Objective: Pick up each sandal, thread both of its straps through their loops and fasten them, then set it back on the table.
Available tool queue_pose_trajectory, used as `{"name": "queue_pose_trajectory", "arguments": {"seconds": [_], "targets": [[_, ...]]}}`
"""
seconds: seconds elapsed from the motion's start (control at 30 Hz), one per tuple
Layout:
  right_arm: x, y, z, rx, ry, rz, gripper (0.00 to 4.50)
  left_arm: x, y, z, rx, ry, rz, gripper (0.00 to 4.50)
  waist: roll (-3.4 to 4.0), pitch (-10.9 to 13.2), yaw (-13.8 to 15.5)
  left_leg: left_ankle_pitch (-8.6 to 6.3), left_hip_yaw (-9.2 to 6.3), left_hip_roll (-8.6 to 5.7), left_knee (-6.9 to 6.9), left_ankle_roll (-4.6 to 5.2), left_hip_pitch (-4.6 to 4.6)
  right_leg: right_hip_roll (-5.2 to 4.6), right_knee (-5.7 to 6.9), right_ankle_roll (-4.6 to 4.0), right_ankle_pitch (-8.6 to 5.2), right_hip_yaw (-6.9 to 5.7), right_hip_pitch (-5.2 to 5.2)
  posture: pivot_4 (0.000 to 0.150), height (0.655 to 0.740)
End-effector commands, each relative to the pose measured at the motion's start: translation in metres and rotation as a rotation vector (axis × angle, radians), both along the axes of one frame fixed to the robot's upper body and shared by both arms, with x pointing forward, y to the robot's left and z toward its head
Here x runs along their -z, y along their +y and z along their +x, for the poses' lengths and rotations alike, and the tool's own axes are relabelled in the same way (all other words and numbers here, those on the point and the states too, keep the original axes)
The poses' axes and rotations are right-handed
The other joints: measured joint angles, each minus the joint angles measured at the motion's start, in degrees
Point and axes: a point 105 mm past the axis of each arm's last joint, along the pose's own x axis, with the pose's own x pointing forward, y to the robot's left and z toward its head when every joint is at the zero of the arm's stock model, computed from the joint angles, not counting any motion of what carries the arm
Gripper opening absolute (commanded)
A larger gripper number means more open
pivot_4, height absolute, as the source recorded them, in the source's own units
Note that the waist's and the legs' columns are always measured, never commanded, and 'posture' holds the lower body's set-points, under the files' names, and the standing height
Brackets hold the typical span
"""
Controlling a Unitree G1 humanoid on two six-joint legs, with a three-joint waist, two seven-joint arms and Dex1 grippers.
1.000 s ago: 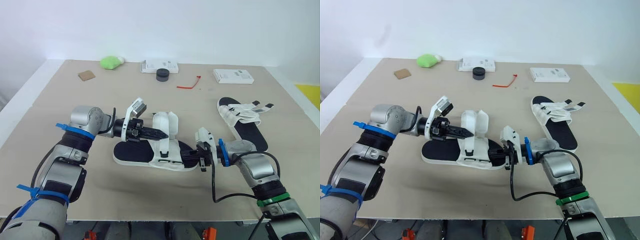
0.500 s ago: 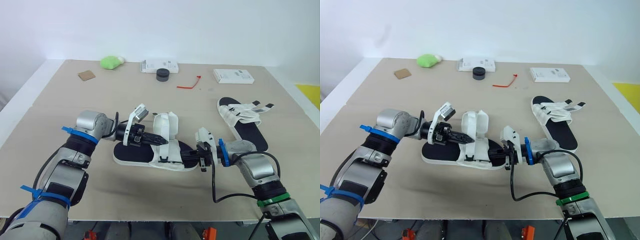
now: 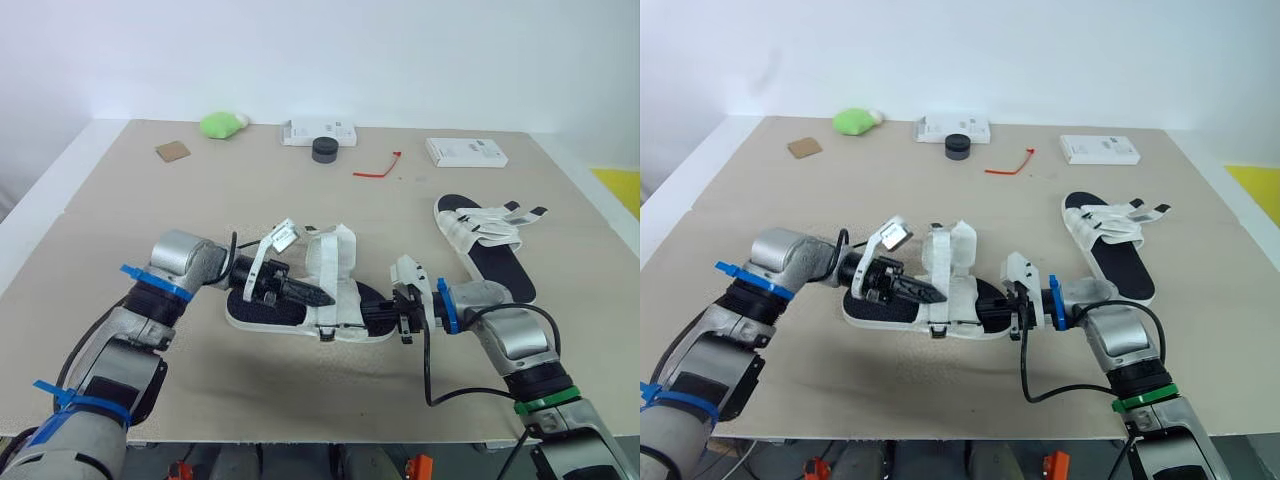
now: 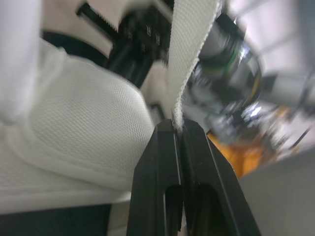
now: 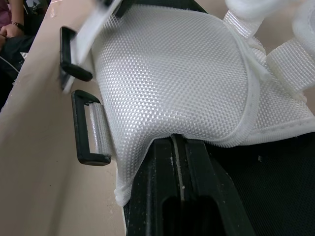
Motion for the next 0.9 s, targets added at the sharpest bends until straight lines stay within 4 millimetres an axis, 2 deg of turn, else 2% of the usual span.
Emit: {"name": "queue_pose_trajectory", "arguments": {"seconds": [0.03,0.23,0.37,0.4,0.43,0.57,0.67,0.8,0.9], "targets": [[0.026,-0.012,-0.001,0.076,0.095,-0.066,0.00,0.004,0.000,-0.005,0.026,-0.132,0.011,0.06,0.01,0.0,0.0,0.00,0.01,0.00,0.00,0.00,0.00,0.00,0.00,0.00,0.00,0.01,0.00,0.150,0.7400],[0.027,-0.012,-0.002,0.074,0.098,-0.070,0.00,-0.004,0.001,-0.025,0.118,-0.288,-0.078,0.06,0.01,0.0,0.0,0.00,0.05,0.00,0.01,0.01,0.04,0.00,0.00,0.01,0.01,0.09,0.03,0.150,0.7400],[0.027,-0.010,0.000,0.069,0.096,-0.070,0.00,0.008,0.010,-0.026,0.133,-0.346,-0.030,0.06,0.02,0.0,0.0,-0.02,0.07,0.05,-0.01,0.01,0.04,0.07,0.00,-0.03,-0.02,0.12,0.00,0.150,0.7400],[0.026,-0.010,0.000,0.068,0.095,-0.070,0.00,0.008,0.010,-0.026,0.134,-0.341,-0.032,0.62,0.02,0.0,0.0,-0.02,0.06,0.08,-0.01,0.01,0.04,0.11,0.00,-0.04,-0.02,0.12,-0.01,0.150,0.7400],[0.026,-0.010,0.000,0.068,0.095,-0.069,0.00,0.006,0.010,-0.025,0.123,-0.333,-0.042,0.86,0.04,0.0,0.0,-0.02,0.06,0.11,-0.01,0.01,0.04,0.15,0.00,-0.04,-0.02,0.13,-0.02,0.150,0.7400],[0.026,-0.009,0.000,0.065,0.094,-0.068,0.00,0.000,0.008,-0.018,0.081,-0.335,-0.060,2.66,0.05,0.0,0.0,-0.02,0.05,0.11,0.06,0.02,0.04,0.16,0.01,-0.02,-0.01,0.16,0.02,0.150,0.7400],[0.027,-0.010,0.000,0.067,0.095,-0.069,0.00,-0.009,0.012,-0.019,0.073,-0.322,-0.084,3.75,0.04,0.0,0.0,-0.02,0.04,0.10,0.25,0.02,0.06,0.16,0.01,0.02,0.02,0.20,-0.07,0.150,0.7400],[0.027,-0.011,-0.001,0.069,0.097,-0.069,0.00,-0.023,0.024,-0.026,0.100,-0.288,-0.103,3.75,0.05,0.0,0.0,-0.02,0.05,0.10,0.31,0.03,0.05,0.16,0.01,0.00,0.05,0.23,-0.11,0.150,0.7400],[0.026,-0.012,-0.001,0.071,0.098,-0.069,0.00,-0.036,0.043,-0.037,0.136,-0.276,-0.110,3.75,0.04,0.0,0.0,-0.02,0.04,0.10,0.28,0.03,0.03,0.18,0.02,-0.02,0.06,0.23,-0.14,0.150,0.7400]]}}
